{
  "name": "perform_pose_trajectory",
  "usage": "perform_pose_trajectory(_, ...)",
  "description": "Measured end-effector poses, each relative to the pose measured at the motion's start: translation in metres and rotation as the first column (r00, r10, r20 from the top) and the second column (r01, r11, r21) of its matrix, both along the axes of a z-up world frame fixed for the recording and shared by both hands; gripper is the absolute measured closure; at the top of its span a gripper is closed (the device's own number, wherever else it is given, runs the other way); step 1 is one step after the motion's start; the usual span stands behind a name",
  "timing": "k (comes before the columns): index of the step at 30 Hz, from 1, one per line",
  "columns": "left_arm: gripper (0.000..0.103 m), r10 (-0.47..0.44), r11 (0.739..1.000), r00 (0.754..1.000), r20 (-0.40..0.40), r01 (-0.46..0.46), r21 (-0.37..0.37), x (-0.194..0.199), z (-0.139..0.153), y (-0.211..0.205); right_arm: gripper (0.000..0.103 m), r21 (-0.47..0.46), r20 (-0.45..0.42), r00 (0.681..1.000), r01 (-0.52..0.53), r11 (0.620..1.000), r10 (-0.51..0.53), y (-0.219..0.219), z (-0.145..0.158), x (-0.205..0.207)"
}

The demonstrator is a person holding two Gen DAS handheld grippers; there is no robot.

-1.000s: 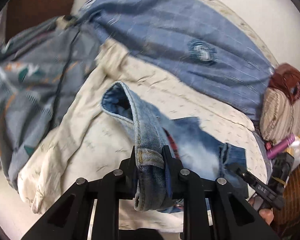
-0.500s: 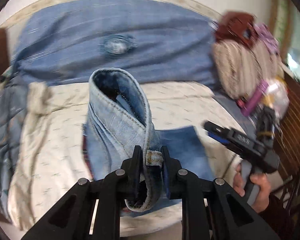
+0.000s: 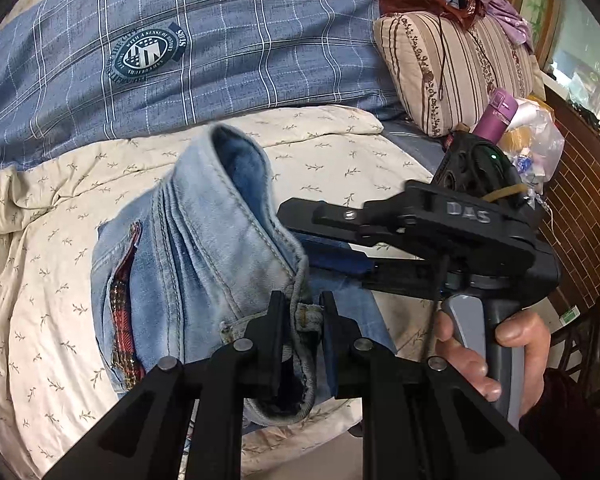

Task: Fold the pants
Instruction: 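Fold the lifted hem over onto the back pocket with the left tool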

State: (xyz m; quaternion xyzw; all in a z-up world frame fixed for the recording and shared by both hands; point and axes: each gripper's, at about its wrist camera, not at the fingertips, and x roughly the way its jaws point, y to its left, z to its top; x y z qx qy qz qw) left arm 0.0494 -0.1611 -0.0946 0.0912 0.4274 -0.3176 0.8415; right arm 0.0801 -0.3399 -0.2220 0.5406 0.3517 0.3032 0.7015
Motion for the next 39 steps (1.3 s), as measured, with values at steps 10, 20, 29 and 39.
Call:
perform_pose_trajectory(10,0.070,-0.035,0.998,0.999,-0.029,0.033,-0.050,-0.012,0.004,0.023,0.032,0.015,-0.019,1.000,0.009,1.000,-0.009,0.004,0.006,-0.001)
perform_pose_trajectory(20,0.056,0.058,0.996,0.996,0.066,-0.061,0.059,-0.005,-0.005,0.084,0.063,-0.352,-0.100,0.993,-0.096,0.931,0.064,0.067,0.001,0.020)
perform_pose_trajectory(29,0.058,0.094,0.993,0.985,-0.144,-0.103,-0.057,0.012,-0.047,0.103,0.088,-0.454,0.096,0.994,0.005,0.891,0.043,0.071,0.035,-0.001)
perform_pose_trajectory(39,0.057,-0.043,0.998,0.995,-0.090,0.038,-0.057,-0.001,-0.026,0.048,0.090,-0.427,0.017,0.990,0.135,0.894,-0.142,0.004,0.024,-0.017)
